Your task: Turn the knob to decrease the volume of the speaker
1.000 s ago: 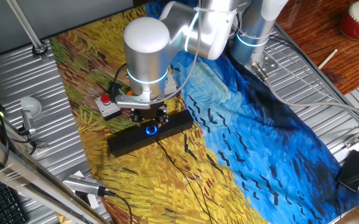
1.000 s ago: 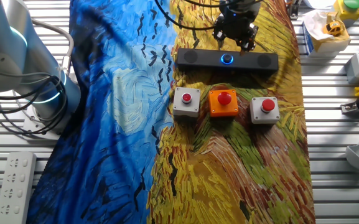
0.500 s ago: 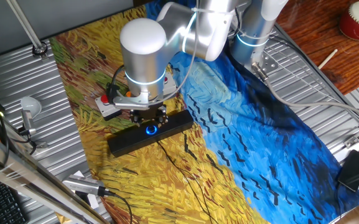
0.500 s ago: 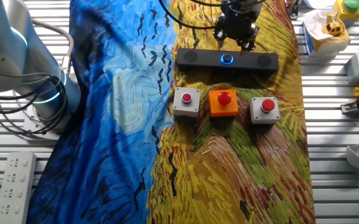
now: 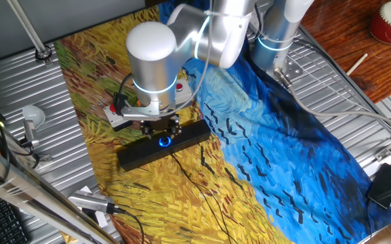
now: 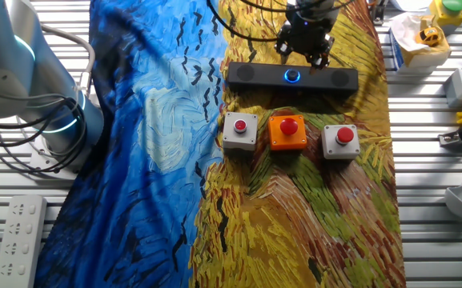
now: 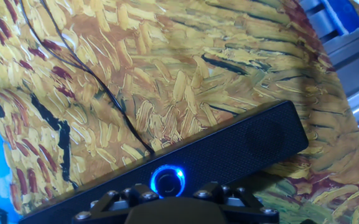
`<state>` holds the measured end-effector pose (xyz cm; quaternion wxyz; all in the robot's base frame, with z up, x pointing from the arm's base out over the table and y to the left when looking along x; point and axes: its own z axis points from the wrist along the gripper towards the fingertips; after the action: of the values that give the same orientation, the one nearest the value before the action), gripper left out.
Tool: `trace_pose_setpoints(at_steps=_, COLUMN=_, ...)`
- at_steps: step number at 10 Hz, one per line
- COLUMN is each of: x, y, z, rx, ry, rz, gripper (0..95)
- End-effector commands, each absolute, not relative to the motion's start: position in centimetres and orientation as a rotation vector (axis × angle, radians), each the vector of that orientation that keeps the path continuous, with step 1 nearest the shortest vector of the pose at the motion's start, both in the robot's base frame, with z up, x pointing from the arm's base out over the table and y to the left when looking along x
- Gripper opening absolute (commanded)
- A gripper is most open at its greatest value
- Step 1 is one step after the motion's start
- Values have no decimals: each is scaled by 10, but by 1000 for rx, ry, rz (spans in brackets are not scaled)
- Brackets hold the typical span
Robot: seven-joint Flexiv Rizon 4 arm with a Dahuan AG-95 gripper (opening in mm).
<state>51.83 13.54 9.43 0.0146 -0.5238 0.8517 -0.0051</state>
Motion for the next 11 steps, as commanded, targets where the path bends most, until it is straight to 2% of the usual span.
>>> trace_pose_setpoints(at_steps=1, x=519, y=134, z=93, rx=-1631, ry=2647, rz=-12, gripper=570)
trace_pose_setpoints(at_steps=11, x=510, y=135, z=71, rx=-1651, ry=2645, rz=21, gripper=570)
